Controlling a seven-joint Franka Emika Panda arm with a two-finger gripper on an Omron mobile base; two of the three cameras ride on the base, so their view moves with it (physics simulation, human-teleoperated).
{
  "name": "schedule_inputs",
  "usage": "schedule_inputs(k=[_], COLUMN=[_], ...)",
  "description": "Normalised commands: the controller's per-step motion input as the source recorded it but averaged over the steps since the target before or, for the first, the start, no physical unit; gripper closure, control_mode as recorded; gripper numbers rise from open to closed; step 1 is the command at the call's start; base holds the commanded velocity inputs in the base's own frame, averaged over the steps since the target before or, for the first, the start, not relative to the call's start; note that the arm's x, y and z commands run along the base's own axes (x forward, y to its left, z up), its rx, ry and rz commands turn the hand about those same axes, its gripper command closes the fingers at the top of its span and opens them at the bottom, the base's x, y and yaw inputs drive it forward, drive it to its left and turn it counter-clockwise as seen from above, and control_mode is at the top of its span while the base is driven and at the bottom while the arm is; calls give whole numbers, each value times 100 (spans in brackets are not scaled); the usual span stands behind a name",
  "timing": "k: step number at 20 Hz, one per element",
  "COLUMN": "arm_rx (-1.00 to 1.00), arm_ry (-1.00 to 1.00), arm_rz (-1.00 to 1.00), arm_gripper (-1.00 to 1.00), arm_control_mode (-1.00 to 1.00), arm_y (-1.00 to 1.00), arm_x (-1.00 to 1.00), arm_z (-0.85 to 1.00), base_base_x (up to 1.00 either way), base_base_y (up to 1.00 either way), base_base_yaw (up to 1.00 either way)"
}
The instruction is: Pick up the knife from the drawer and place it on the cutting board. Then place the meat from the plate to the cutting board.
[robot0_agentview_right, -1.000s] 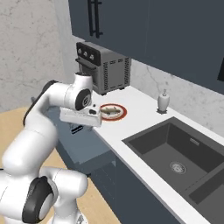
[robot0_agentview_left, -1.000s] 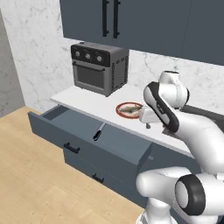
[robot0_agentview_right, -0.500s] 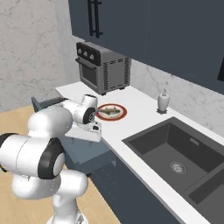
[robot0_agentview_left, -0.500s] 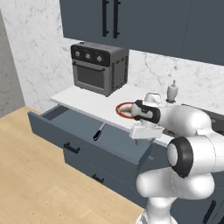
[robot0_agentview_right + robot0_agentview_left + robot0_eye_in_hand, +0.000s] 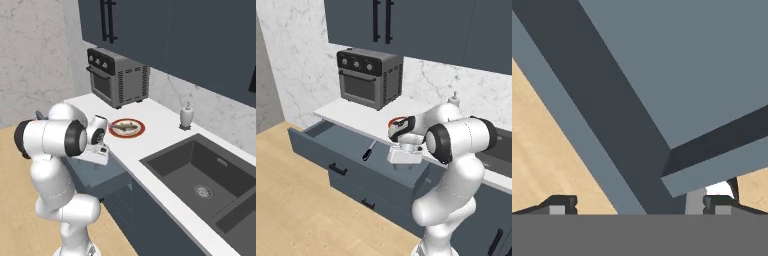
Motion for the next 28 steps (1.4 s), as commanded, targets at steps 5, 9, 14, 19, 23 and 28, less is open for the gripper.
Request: schedule_inputs(k=[5, 9, 14, 19, 23, 28], arm_rx=[11, 12, 9, 7, 0, -8], arm_ry=[1, 3, 0, 0, -4, -13], arm_rz=[0, 0, 0, 0, 1, 0], arm_gripper=[-100, -100, -100, -100, -100, -100], arm_control_mode=[-100, -100, -100, -100, -100, -100], arm_y=[31, 71, 98, 100, 98, 54], arm_x=[10, -5, -59, -92, -74, 11], arm_z=[-54, -51, -32, -9, 18, 93], base_base_x=[0, 0, 0, 0, 0, 0], base_base_y=[0, 0, 0, 0, 0, 0], base_base_yaw=[0, 0, 0, 0, 0, 0])
